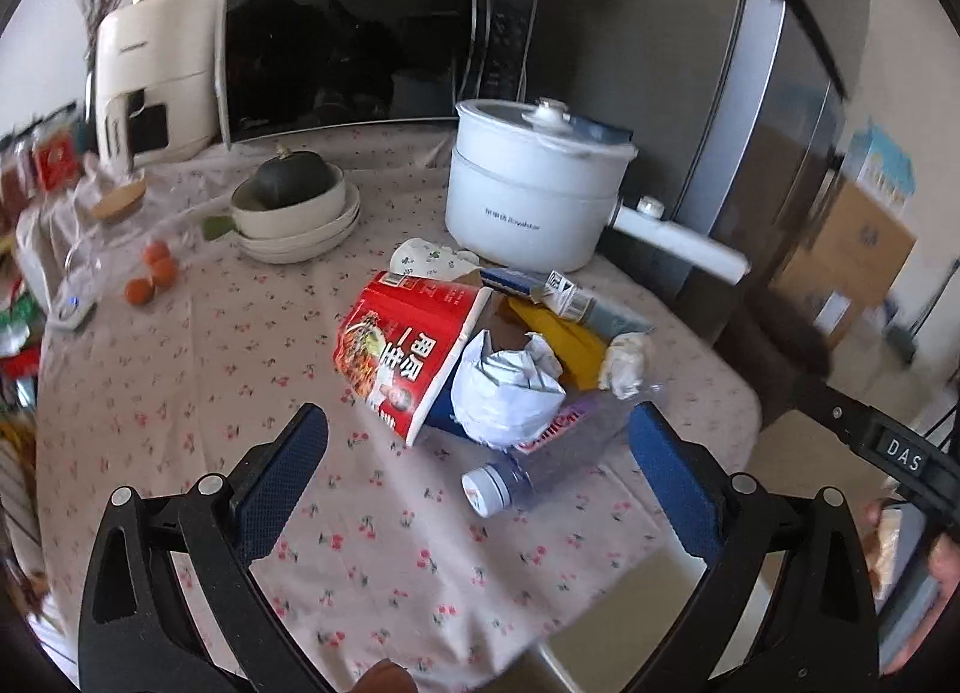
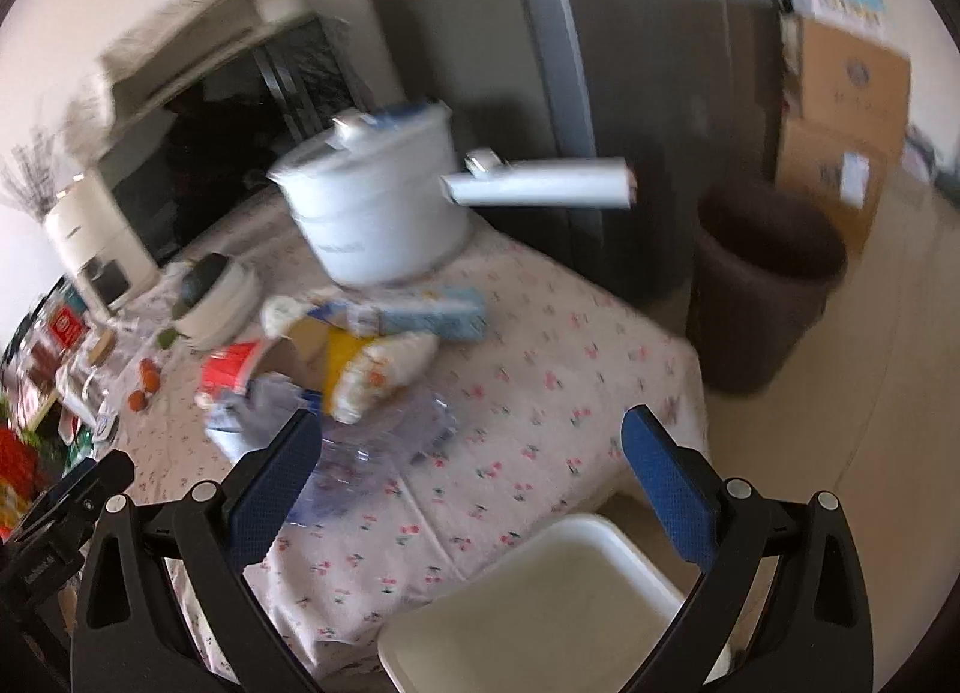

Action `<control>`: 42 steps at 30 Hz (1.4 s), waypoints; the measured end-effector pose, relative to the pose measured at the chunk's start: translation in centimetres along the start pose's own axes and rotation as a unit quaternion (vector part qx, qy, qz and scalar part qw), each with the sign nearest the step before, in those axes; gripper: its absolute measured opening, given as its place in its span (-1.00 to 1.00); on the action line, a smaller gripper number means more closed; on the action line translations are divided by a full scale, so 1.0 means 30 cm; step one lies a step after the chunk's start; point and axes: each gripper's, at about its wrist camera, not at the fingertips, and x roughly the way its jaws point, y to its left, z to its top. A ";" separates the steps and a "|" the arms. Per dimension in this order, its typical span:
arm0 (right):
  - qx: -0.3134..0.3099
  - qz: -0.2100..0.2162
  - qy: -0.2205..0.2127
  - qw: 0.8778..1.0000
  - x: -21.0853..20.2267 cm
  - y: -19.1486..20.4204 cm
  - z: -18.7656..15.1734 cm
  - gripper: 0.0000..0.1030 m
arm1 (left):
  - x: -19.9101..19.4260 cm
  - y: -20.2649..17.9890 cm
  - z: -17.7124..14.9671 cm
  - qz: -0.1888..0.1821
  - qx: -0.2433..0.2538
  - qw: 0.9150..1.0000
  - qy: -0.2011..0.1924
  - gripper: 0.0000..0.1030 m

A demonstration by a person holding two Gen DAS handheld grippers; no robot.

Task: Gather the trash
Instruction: 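Grasp the white plastic bag with the left tool while the right tool grasps a tissue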

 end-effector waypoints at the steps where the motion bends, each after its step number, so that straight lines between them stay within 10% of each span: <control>1: 0.011 -0.001 0.008 1.000 0.024 -0.021 0.003 0.88 | 0.031 -0.011 0.001 -0.002 0.003 1.000 0.004 0.87; 10: 0.045 0.021 0.040 0.998 0.154 -0.027 0.043 0.88 | 0.238 -0.017 0.015 -0.024 -0.016 0.999 0.025 0.77; 17: 0.051 0.041 0.069 0.995 0.264 0.035 0.064 0.88 | 0.323 -0.018 0.014 -0.031 0.003 0.998 0.056 0.12; 36: 0.024 0.037 0.087 0.995 0.425 0.166 0.113 0.86 | 0.051 0.051 0.057 -0.070 -0.011 0.996 -0.046 0.05; 42: -0.023 0.027 0.098 0.995 0.484 0.221 0.091 0.00 | 0.052 0.075 0.045 -0.070 -0.016 0.997 -0.039 0.05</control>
